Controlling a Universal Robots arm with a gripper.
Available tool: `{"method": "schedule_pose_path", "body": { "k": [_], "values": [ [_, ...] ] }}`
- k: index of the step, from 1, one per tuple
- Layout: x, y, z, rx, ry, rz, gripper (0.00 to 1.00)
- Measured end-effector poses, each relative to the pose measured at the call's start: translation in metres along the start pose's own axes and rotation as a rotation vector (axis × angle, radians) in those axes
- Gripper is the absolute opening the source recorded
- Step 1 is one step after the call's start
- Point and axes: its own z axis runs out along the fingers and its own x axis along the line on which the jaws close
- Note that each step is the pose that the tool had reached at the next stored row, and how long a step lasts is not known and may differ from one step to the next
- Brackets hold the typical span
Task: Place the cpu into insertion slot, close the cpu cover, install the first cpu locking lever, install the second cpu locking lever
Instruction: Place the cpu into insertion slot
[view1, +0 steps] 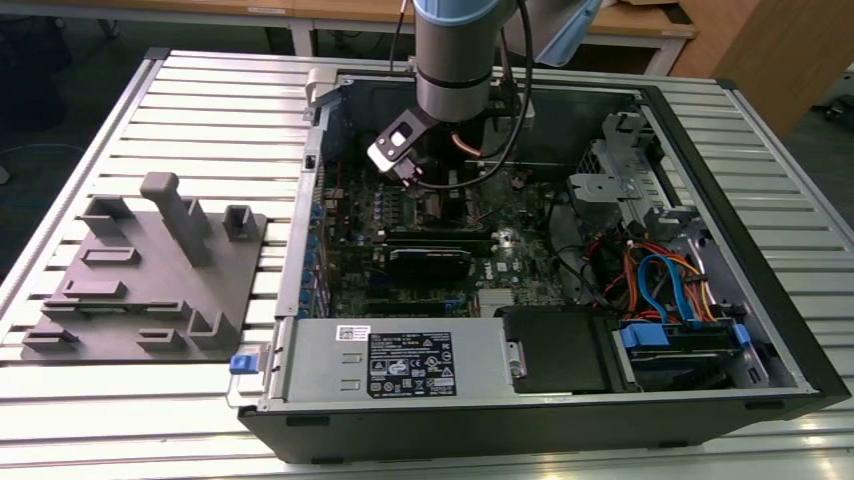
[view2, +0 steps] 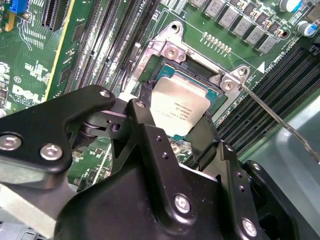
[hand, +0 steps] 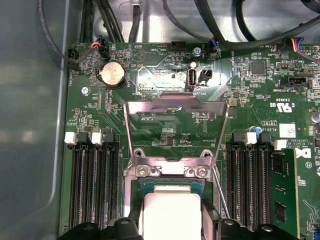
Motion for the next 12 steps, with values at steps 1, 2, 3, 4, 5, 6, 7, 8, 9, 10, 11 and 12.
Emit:
{"method": "schedule_pose_path", "body": {
  "k": [1, 2, 3, 4, 5, 6, 7, 8, 9, 10, 11, 12],
  "values": [
    [0.0, 0.0, -0.0001, 0.0, -0.0002, 0.0, 0.54],
    [0.0, 0.0, -0.0001, -0.0001, -0.0002, 0.0, 0.54],
    [0.0, 0.0, -0.0001, -0.0001, 0.0, 0.0, 0.54],
    [0.0, 0.0, -0.0001, 0.0, -0.0002, 0.0, 0.54],
    [-0.0001, 0.0, 0.0002, 0.0001, -0.0004, 0.0, 0.54],
    [-0.0002, -0.0001, 0.0005, 0.0003, -0.0006, 0.0, 0.54],
    [-0.0002, -0.0002, 0.0011, 0.0006, -0.0004, 0.0, 0.54],
    [-0.0003, -0.0003, 0.0016, 0.0007, 0.0001, 0.0, 0.54],
    [-0.0004, -0.0004, 0.0022, 0.0008, 0.0007, 0.0, 0.54],
    [-0.0004, -0.0004, 0.0025, 0.0007, 0.0012, 0.0, 0.54],
    [-0.0004, -0.0004, 0.0026, 0.0006, 0.0014, 0.0, 0.54],
    [-0.0004, -0.0004, 0.0027, 0.0005, 0.0016, 0.0, 0.54]
  ]
}}
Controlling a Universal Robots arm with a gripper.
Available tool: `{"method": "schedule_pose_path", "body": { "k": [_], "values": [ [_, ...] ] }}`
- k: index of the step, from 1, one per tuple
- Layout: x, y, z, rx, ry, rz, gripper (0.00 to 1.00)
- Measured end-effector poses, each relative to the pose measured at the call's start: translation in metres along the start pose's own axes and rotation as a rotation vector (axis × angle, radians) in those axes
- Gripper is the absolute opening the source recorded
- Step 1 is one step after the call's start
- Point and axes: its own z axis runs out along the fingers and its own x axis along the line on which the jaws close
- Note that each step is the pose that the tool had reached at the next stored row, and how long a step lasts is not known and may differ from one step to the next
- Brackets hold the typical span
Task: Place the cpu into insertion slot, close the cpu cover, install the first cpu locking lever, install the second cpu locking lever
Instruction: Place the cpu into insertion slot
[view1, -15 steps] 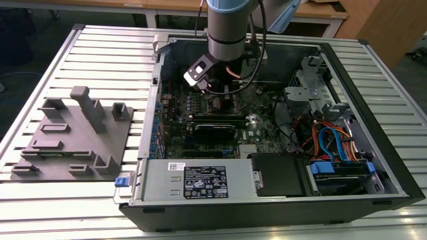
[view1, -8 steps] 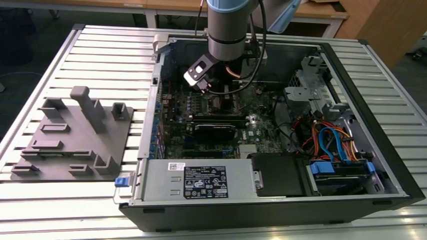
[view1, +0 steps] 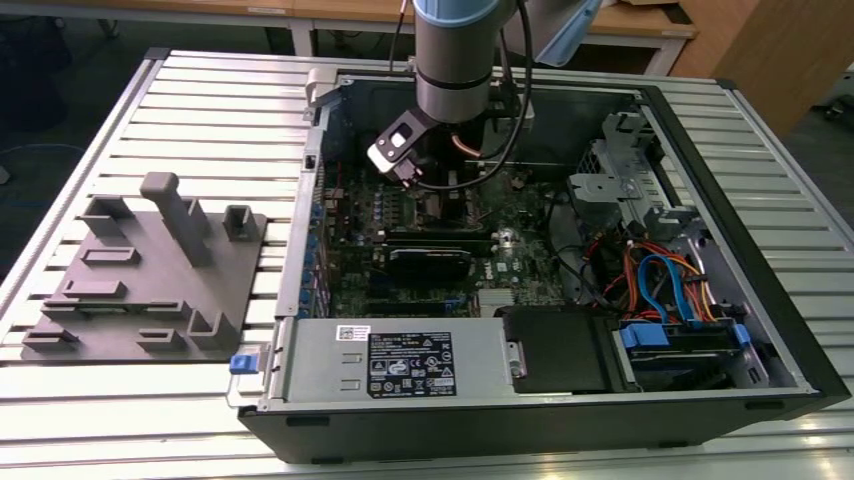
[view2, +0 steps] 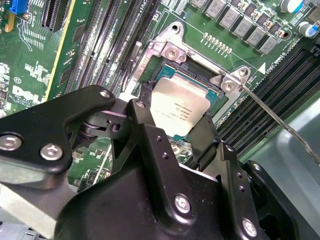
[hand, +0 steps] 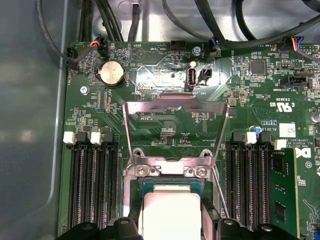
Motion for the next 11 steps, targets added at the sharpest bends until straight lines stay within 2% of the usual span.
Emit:
{"method": "schedule_pose_path", "body": {
  "k": [8, 9, 11],
  "values": [
    [0.0004, 0.0001, 0.0007, -0.001, 0.0017, 0.0, 0.55],
    [0.0003, 0.0001, 0.0007, -0.0009, 0.0014, 0.0, 0.6],
    [0.0003, 0.0002, 0.0005, -0.0006, 0.001, 0.0, 0.6]
  ]
}}
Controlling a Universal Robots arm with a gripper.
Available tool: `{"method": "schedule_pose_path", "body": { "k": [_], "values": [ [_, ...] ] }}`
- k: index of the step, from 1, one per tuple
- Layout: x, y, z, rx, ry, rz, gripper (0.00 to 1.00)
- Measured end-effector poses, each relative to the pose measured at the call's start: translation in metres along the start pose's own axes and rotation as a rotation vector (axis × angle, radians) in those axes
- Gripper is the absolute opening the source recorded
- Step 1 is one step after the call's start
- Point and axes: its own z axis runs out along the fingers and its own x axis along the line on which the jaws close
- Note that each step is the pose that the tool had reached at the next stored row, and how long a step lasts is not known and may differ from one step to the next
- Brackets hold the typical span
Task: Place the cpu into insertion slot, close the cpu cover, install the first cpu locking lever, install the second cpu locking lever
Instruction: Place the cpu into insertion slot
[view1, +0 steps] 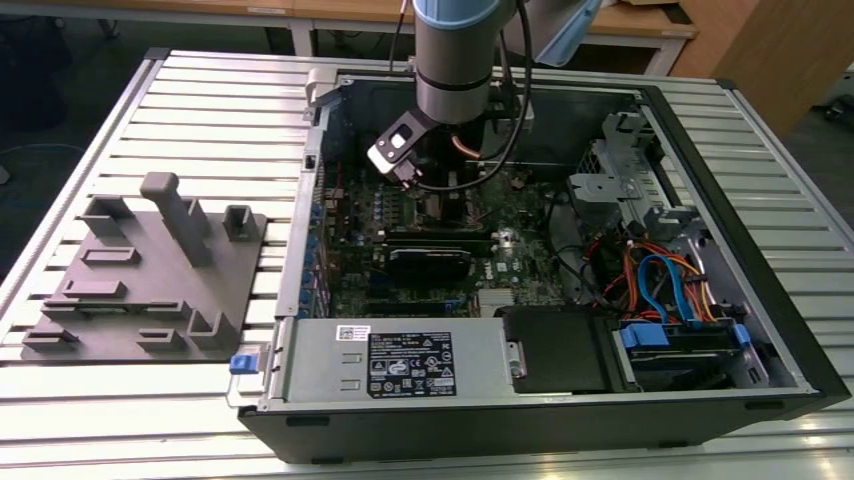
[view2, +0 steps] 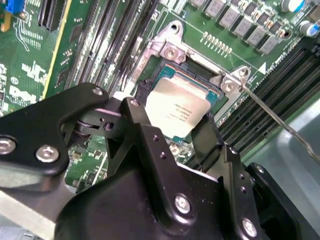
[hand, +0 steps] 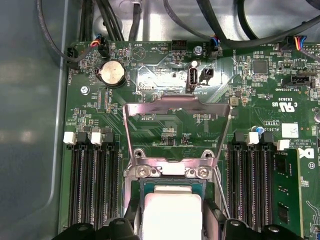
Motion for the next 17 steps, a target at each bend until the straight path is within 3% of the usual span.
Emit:
{"method": "schedule_pose_path", "body": {
  "k": [5, 13, 14, 16, 17],
  "values": [
    [0.0001, 0.0001, -0.0017, -0.0001, 0.0007, 0.0, 0.6],
    [0.0004, 0.0011, -0.0134, 0.0043, 0.0018, 0.0, 0.6],
    [0.0004, 0.0012, -0.0147, 0.0052, 0.0018, 0.0, 0.58],
    [0.0005, 0.0016, -0.017, 0.0076, 0.0018, 0.0, 0.46],
    [0.0005, 0.0017, -0.018, 0.0087, 0.0018, 0.0, 0.46]
  ]
}}
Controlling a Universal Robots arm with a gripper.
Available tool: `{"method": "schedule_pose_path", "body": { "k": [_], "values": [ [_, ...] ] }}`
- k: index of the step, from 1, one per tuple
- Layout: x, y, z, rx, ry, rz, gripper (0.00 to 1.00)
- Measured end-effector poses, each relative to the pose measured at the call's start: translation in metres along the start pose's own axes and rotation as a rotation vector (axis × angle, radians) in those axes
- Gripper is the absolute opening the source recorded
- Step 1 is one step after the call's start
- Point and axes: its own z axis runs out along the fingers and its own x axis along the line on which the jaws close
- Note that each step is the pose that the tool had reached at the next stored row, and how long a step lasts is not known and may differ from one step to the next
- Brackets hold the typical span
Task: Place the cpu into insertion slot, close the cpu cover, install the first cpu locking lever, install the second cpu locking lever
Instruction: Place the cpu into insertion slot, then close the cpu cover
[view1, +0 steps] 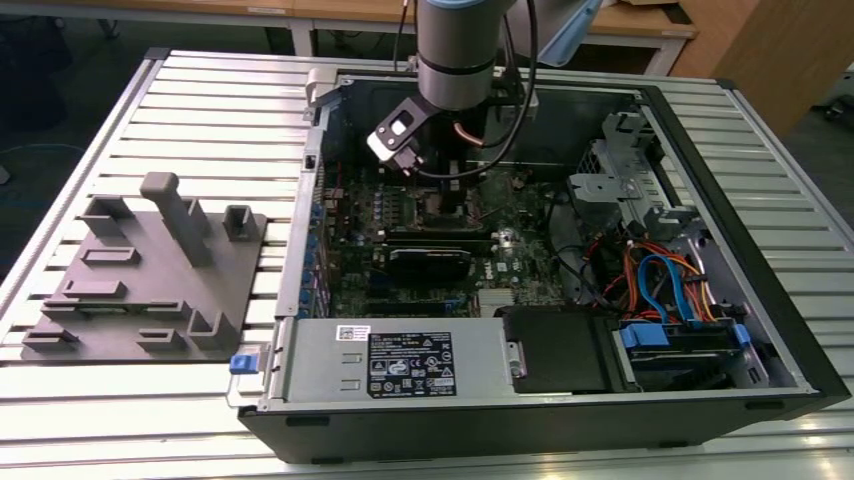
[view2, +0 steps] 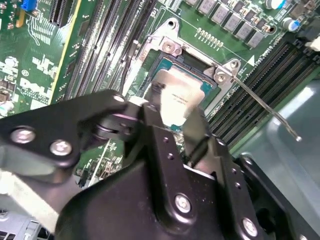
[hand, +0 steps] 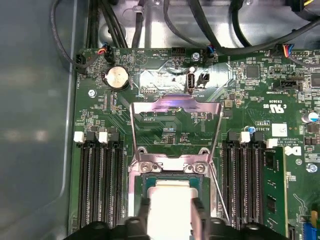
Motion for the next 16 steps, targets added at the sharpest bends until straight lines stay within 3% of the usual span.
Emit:
{"method": "schedule_pose_path", "body": {
  "k": [2, 5, 9, 16],
  "values": [
    [0.0001, 0.0001, -0.0015, 0.0016, 0.0, 0.0, 0.4],
    [0.0001, 0.0002, -0.0015, 0.0022, 0.0001, 0.0, 0.22],
    [0.0, 0.0001, -0.0016, 0.0028, 0.0, 0.0, 0.11],
    [0.0001, 0.0002, -0.0017, 0.0055, 0.0, 0.0, 0.11]
  ]
}}
